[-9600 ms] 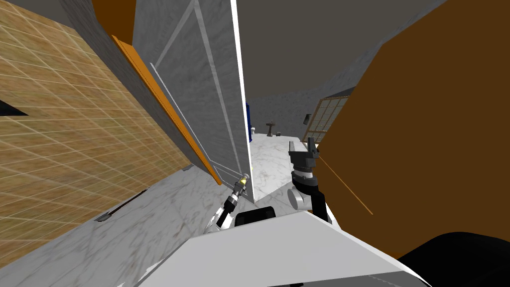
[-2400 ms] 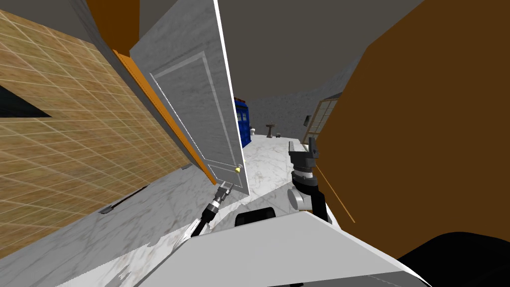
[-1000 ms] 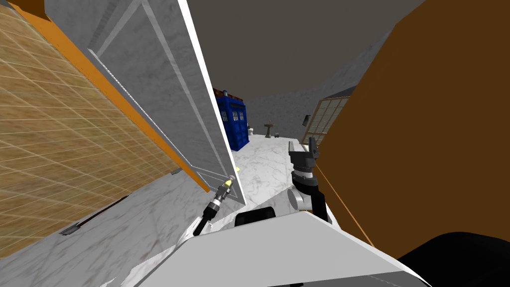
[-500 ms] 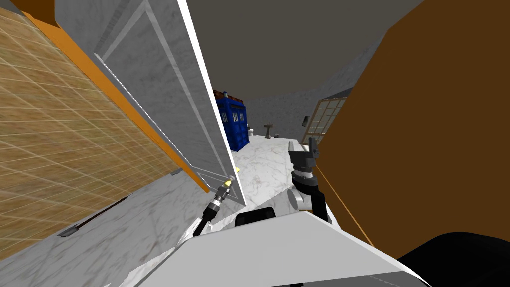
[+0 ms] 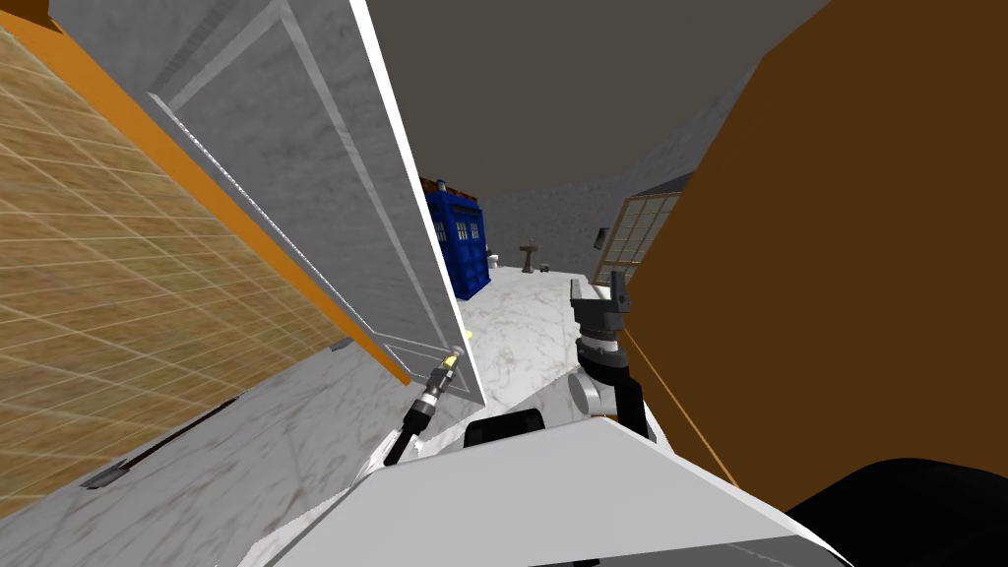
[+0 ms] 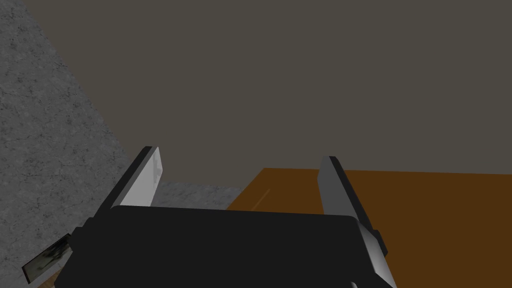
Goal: Push the door open
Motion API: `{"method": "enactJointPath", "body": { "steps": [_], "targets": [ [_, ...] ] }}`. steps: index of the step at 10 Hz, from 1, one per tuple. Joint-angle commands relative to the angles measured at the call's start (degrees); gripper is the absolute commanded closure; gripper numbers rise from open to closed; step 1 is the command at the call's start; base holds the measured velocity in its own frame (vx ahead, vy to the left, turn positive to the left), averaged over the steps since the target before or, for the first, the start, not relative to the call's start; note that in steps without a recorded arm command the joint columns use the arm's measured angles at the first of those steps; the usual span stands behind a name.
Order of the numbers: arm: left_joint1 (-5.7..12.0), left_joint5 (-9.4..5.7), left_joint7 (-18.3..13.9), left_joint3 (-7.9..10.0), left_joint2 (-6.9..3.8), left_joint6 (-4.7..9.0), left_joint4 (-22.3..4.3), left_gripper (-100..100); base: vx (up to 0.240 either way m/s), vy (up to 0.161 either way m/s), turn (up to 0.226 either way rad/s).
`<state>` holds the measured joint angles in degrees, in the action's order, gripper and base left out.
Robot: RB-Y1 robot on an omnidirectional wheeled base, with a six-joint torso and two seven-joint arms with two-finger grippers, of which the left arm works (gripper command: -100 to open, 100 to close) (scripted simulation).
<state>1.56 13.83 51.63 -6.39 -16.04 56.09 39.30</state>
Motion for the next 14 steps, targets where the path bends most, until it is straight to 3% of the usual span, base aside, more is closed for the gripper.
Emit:
{"method": "enactJointPath", "body": {
  "steps": [1,9,14],
  "targets": [
    [0.83,-1.18,-2.86,0.54,0.1,0.38,-0.53,100,0.034,0.003,-0.05],
    [1.32,-4.79,-13.59,1.44,1.27,-0.04,-0.66,100,0.032,0.0,-0.038],
    [1.79,-8.28,-21.79,2.3,2.43,-0.45,-0.78,100,0.039,0.004,-0.043]
  ]
}}
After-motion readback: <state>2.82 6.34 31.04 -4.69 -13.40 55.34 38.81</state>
